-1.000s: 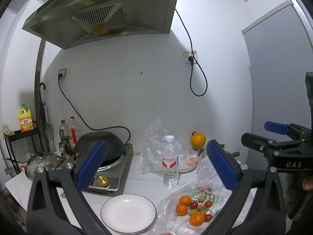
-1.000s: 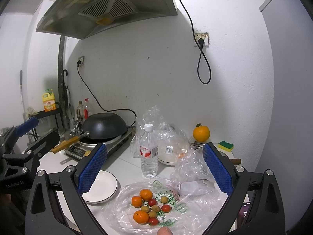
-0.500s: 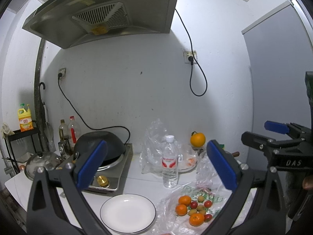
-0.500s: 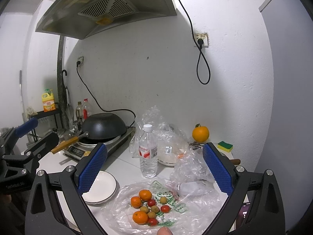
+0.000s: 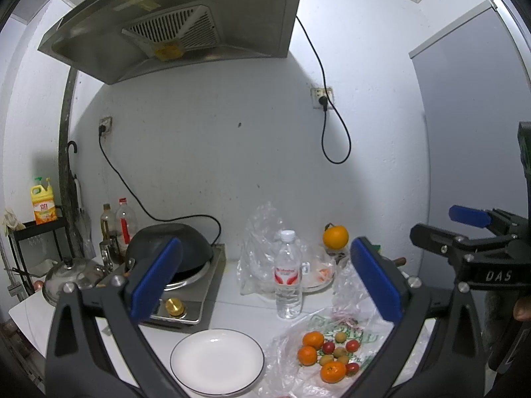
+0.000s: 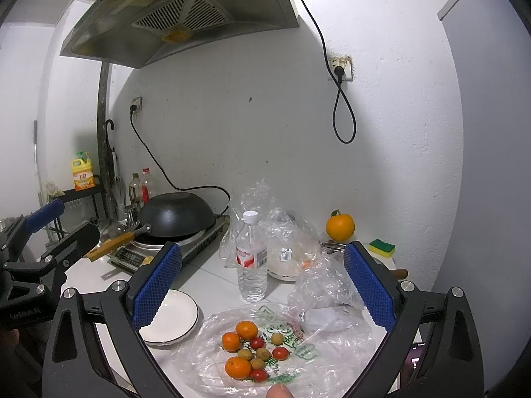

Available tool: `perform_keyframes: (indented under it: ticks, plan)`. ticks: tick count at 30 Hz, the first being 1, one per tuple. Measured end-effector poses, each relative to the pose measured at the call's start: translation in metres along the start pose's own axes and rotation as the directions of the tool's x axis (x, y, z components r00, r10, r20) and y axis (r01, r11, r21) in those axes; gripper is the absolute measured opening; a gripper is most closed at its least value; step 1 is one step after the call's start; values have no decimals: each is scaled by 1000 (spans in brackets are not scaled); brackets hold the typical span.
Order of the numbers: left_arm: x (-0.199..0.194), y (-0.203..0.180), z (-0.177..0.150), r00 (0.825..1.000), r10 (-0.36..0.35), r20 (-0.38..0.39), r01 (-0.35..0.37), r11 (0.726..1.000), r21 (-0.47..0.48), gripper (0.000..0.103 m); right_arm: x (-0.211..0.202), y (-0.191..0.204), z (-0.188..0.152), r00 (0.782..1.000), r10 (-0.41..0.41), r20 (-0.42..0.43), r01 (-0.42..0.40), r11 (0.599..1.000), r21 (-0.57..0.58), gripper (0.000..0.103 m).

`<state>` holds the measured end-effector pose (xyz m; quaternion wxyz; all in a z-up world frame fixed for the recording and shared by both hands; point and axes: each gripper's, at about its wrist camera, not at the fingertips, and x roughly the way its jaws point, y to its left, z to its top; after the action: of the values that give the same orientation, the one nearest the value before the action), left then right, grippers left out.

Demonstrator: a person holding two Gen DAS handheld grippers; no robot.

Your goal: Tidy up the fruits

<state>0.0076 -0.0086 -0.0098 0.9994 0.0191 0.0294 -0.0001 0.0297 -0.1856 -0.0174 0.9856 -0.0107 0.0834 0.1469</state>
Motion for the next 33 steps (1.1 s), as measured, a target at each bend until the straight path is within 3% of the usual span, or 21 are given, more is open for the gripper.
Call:
perform_keyframes:
  ticks: [11, 20, 26, 33]
  plan:
    - [3, -4, 2, 1000, -5, -6, 5, 1000, 3, 103, 2, -2, -2, 1000, 2, -13, -2, 1000, 0, 100]
    - [29, -16, -19, 995, -23, -99, 25, 999, 22, 103, 19, -18, -23, 996, -21, -91, 21, 1000, -4, 100]
    - [62, -37, -47, 975, -59, -216, 76, 994, 72, 103, 41, -35, -50, 982, -39, -186, 40, 999, 3, 100]
    - [92, -52, -80, 939, -73, -335, 111, 989, 97, 103, 61, -51, -82, 962, -16, -274, 23, 999, 23, 99]
